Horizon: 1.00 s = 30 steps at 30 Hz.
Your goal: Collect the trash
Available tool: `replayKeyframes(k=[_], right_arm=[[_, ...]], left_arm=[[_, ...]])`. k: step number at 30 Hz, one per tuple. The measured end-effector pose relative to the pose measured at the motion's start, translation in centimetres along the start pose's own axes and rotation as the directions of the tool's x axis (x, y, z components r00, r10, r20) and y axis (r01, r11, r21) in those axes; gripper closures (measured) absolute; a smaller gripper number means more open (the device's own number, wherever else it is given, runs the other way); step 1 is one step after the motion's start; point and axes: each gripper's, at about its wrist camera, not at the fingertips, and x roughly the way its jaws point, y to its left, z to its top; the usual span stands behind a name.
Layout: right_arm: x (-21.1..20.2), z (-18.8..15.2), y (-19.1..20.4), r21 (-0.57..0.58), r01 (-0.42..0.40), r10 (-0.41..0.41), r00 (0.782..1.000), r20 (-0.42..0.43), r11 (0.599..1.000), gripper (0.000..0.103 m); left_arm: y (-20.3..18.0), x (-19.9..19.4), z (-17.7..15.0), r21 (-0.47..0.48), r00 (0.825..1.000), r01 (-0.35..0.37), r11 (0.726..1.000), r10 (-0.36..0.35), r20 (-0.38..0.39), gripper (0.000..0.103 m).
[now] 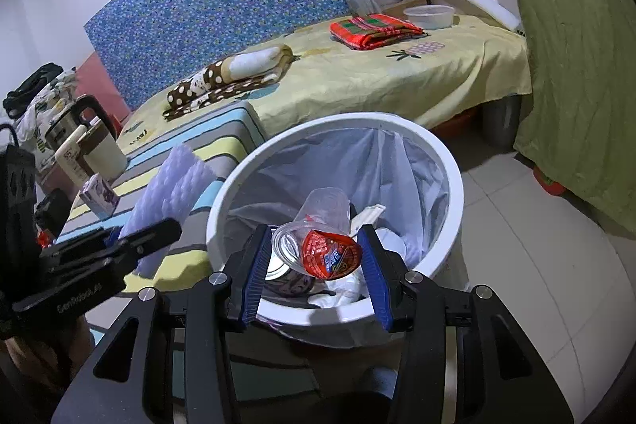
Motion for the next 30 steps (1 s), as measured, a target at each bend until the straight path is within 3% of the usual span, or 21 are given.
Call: replayKeyframes(k=[20, 23, 25, 30], right_arm=[[1.8, -0.1, -1.3, 0.014, 0.017, -0.016, 0.999, -0.042, 1.0, 0.056], [2.0, -0.1, -1.3, 0.014, 0.02, -0.019, 0.998, -0.052, 1.0, 0.056], [2.1, 0.0, -1.2, 0.013, 0.027, -0.027, 0.998, -0.052, 1.0, 0.056], [1.8, 0.0, -1.4, 0.019, 0.038, -0.037, 0.998, -0.041, 0.999, 0.053]], left_arm=[[-0.2, 4.6, 2.2, -0.003, 0.998, 0.049, 0.999, -0.049, -0.036, 0.075], [-0.2, 5.0, 2.3, -0.01, 0.998, 0.055, 0.998, -0.055, -0.04, 0.064], [0.0, 5.0, 2.4, -0.025, 0.997, 0.071, 0.997, -0.072, -0.034, 0.05], [0.8, 4.2, 2.7, -0.048, 0.997, 0.073, 0.996, -0.074, -0.008, 0.049]])
